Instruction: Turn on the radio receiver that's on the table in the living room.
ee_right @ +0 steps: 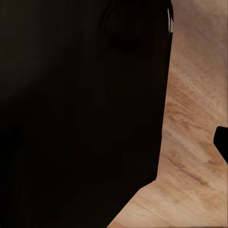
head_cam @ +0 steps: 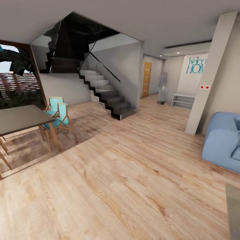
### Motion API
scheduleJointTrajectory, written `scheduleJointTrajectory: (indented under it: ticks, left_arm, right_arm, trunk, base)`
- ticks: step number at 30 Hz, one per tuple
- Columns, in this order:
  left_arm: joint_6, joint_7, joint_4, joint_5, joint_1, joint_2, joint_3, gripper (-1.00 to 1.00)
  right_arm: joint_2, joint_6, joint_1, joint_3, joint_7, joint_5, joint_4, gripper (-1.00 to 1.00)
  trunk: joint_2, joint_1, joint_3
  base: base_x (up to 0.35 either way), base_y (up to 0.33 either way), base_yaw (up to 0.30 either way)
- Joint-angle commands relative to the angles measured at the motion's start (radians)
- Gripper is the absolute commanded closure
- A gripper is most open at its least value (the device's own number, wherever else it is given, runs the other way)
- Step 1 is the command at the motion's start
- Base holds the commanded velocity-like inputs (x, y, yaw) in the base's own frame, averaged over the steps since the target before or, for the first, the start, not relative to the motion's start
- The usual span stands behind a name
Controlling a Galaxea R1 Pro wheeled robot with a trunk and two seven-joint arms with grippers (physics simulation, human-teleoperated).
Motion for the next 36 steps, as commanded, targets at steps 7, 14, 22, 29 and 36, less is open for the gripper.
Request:
scheduleJointTrajectory:
  ticks: [7,14,22,29,36]
  left_arm:
    - [0.0,-0.002,0.0,-0.001,0.0,-0.001,0.002,-1.0]
    - [0.0,0.0,0.001,-0.002,0.0,0.0,0.002,-1.0]
    - [0.0,-0.001,0.002,-0.002,0.0,-0.001,0.002,-1.0]
    - [0.009,0.0,0.002,0.0,0.0,0.0,-0.001,-1.0]
    - [0.012,0.0,0.002,0.002,0.0,0.0,-0.002,-1.0]
  right_arm:
    - [0.0,0.0,0.0,0.0,0.0,0.0,0.0,-1.0]
    - [0.0,0.0,0.0,0.0,0.0,-0.001,0.0,-1.0]
    - [0.0,0.0,0.0,0.0,0.0,-0.003,0.0,-1.0]
    - [0.0,0.0,0.0,-0.001,0.0,-0.003,0.0,-1.0]
    - [0.0,0.0,0.0,0.0,0.0,-0.003,0.0,-1.0]
  trunk:
    - [0.0,0.0,0.0]
    - [0.0,0.0,0.0]
    - [0.0,0.0,0.0]
    - [0.0,0.0,0.0]
    - [0.0,0.0,0.0]
  base:
    - [0.0,0.0,-0.286]
    - [0.0,0.0,-0.286]
    - [0.0,0.0,-0.263]
    - [0.148,0.0,-0.04]
    - [0.307,0.0,-0.003]
